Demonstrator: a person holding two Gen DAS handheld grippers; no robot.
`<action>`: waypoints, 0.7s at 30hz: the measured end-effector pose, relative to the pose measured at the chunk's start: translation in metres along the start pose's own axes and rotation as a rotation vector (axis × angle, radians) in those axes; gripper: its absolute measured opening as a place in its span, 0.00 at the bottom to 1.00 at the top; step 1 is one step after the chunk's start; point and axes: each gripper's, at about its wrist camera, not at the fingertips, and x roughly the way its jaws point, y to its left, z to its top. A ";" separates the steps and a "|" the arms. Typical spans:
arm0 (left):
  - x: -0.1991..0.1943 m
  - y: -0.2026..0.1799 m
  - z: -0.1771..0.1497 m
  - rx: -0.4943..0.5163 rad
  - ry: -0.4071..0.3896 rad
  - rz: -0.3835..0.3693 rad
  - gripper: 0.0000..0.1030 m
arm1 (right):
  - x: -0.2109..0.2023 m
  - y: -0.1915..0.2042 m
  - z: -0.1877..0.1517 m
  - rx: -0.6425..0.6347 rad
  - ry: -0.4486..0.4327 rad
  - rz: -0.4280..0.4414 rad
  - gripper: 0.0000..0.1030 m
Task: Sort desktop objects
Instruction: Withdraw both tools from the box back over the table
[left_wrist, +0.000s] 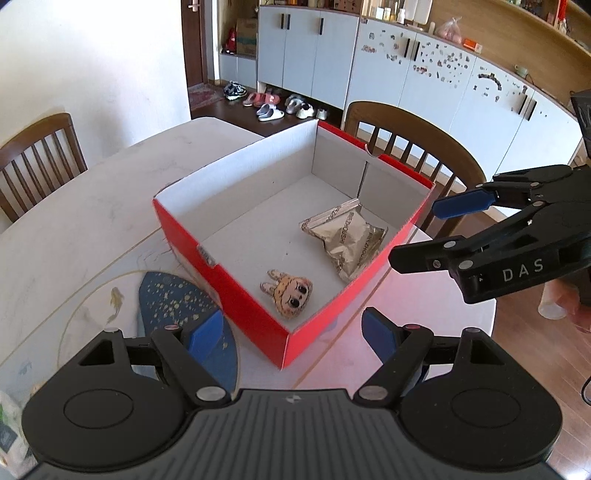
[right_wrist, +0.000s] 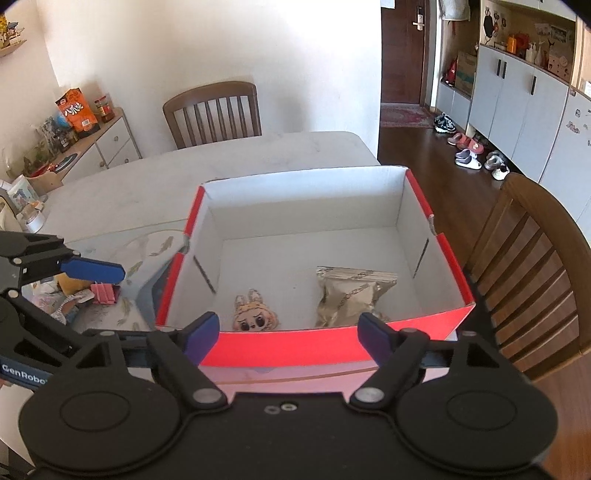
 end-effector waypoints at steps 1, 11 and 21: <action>-0.002 0.001 -0.004 -0.003 -0.003 0.000 0.81 | -0.001 0.004 -0.002 -0.001 -0.004 0.002 0.83; -0.037 0.027 -0.061 -0.071 -0.030 -0.002 0.97 | 0.001 0.059 -0.018 -0.025 -0.007 0.021 0.87; -0.069 0.064 -0.122 -0.110 -0.045 0.071 0.97 | 0.015 0.123 -0.027 -0.055 0.002 0.044 0.87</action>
